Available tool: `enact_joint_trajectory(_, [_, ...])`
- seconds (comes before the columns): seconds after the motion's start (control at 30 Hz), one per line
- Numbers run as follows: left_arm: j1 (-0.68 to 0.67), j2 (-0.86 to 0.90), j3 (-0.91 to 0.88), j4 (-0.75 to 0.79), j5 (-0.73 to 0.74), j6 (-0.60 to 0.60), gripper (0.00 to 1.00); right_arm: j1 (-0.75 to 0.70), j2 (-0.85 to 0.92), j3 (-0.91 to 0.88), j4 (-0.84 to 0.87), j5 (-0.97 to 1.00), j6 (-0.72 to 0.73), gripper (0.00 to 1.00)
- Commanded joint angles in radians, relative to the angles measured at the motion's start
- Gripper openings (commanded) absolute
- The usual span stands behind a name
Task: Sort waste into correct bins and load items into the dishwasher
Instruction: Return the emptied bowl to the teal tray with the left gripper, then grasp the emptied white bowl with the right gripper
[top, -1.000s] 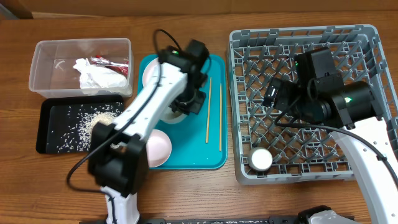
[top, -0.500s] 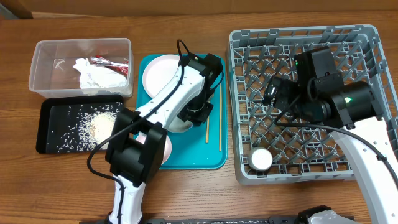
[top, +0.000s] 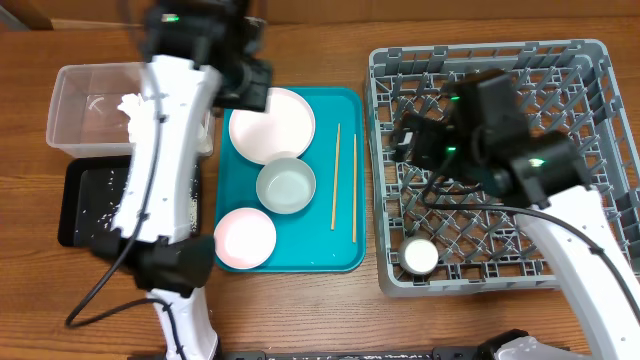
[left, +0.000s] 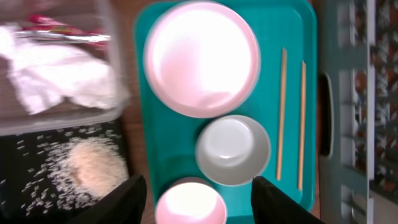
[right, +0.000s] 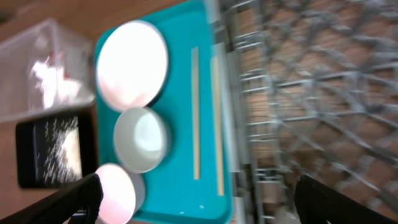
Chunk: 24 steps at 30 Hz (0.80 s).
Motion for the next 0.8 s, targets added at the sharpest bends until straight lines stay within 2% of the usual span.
enact_joint_trajectory(0.0, [0.142,-0.113,0.037,-0.005,0.048,-0.006,0.62,0.113,0.106,0.015,0.089,-0.029,0.000,1.00])
enact_joint_trajectory(0.1, [0.249,-0.148,0.037,-0.005,0.060,-0.006,0.63,0.205,0.211,0.015,0.174,-0.028,0.003,0.97])
enact_joint_trajectory(0.2, [0.290,-0.149,0.037,-0.005,0.058,-0.006,0.67,0.253,0.312,0.015,0.220,-0.027,0.008,0.89])
enact_joint_trajectory(0.23, [0.296,-0.147,0.037,-0.005,0.058,-0.006,0.73,0.256,0.348,0.015,0.225,-0.020,0.026,0.88])
enact_joint_trajectory(0.3, [0.298,-0.146,0.037,-0.005,0.050,-0.006,1.00,0.256,0.417,0.015,0.231,-0.004,0.052,0.84])
enact_joint_trajectory(0.43, [0.298,-0.146,0.036,-0.005,0.047,-0.006,1.00,0.257,0.518,0.015,0.288,-0.005,0.052,0.66])
enact_joint_trajectory(0.57, [0.298,-0.146,0.036,-0.001,0.047,-0.006,1.00,0.259,0.585,0.015,0.347,-0.005,0.052,0.55])
enact_joint_trajectory(0.77, [0.298,-0.146,0.036,0.014,0.048,-0.006,1.00,0.259,0.661,0.015,0.383,-0.004,0.056,0.31])
